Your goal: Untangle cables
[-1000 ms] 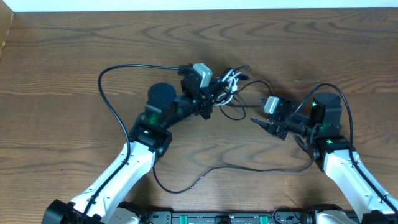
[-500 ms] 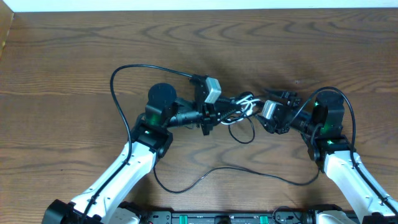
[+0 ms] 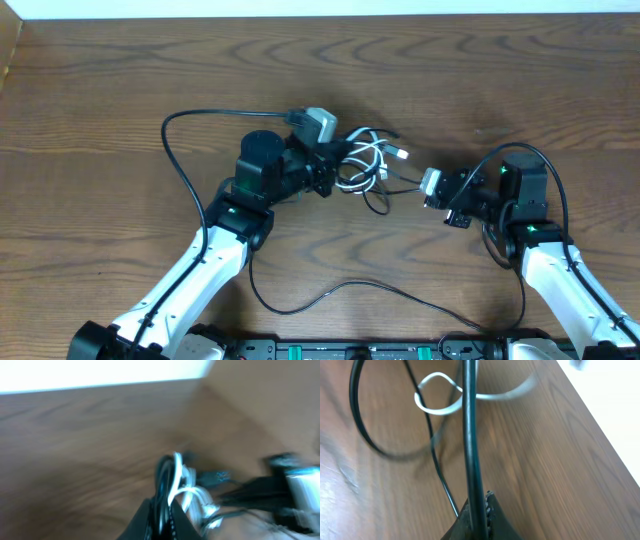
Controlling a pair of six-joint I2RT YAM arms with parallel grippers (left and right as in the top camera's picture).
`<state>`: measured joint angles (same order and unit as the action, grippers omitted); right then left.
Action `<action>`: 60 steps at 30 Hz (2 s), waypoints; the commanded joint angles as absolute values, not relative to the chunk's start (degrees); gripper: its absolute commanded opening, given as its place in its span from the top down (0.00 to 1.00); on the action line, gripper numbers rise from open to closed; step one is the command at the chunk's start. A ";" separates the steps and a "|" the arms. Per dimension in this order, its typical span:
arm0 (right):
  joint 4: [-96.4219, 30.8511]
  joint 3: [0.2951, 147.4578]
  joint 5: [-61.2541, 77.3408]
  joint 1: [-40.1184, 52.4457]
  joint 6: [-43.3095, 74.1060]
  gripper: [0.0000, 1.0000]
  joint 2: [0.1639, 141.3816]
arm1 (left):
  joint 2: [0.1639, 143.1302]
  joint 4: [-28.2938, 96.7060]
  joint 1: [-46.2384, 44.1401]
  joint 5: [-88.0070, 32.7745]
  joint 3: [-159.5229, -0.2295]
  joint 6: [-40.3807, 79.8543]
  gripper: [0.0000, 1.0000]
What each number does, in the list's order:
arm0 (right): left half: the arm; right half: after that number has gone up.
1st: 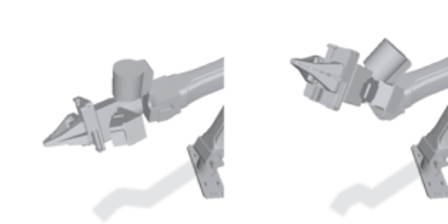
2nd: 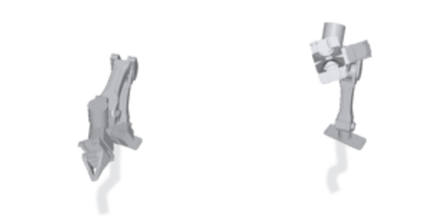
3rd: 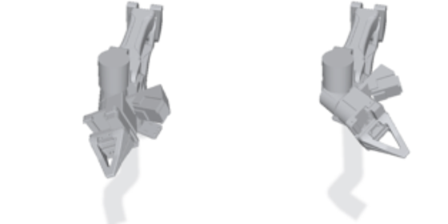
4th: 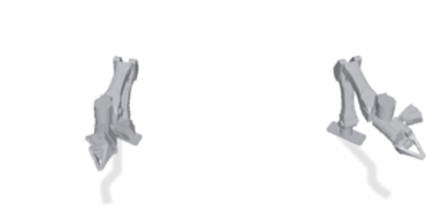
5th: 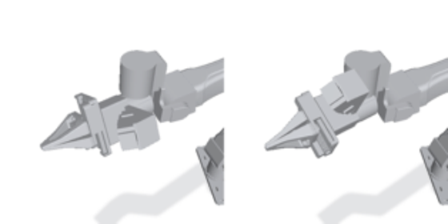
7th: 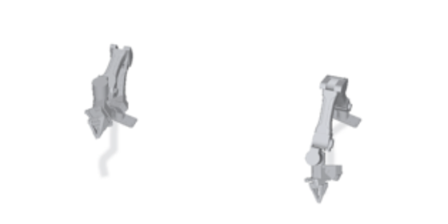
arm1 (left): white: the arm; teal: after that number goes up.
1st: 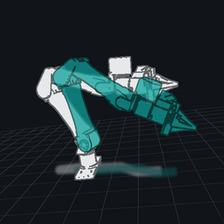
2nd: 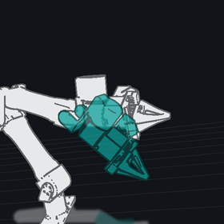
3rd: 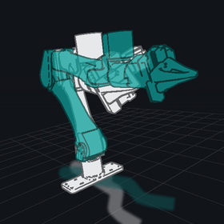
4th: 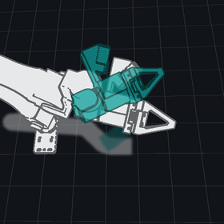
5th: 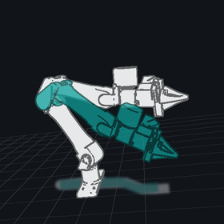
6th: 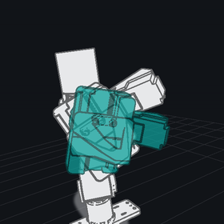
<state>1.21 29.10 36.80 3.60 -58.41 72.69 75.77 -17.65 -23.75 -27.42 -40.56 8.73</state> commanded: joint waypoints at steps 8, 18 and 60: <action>4.38 29.08 18.11 -6.50 -44.49 0.99 72.42 | 75.55 -1.48 -17.47 1.61 -41.21 7.94 0.92; 8.27 29.08 18.37 -23.77 -25.91 0.99 72.42 | 75.55 0.67 -15.14 2.66 -41.21 7.94 0.92; 9.82 29.08 14.72 -45.43 11.14 0.99 72.44 | 75.55 4.97 -8.14 13.41 -41.21 12.32 0.74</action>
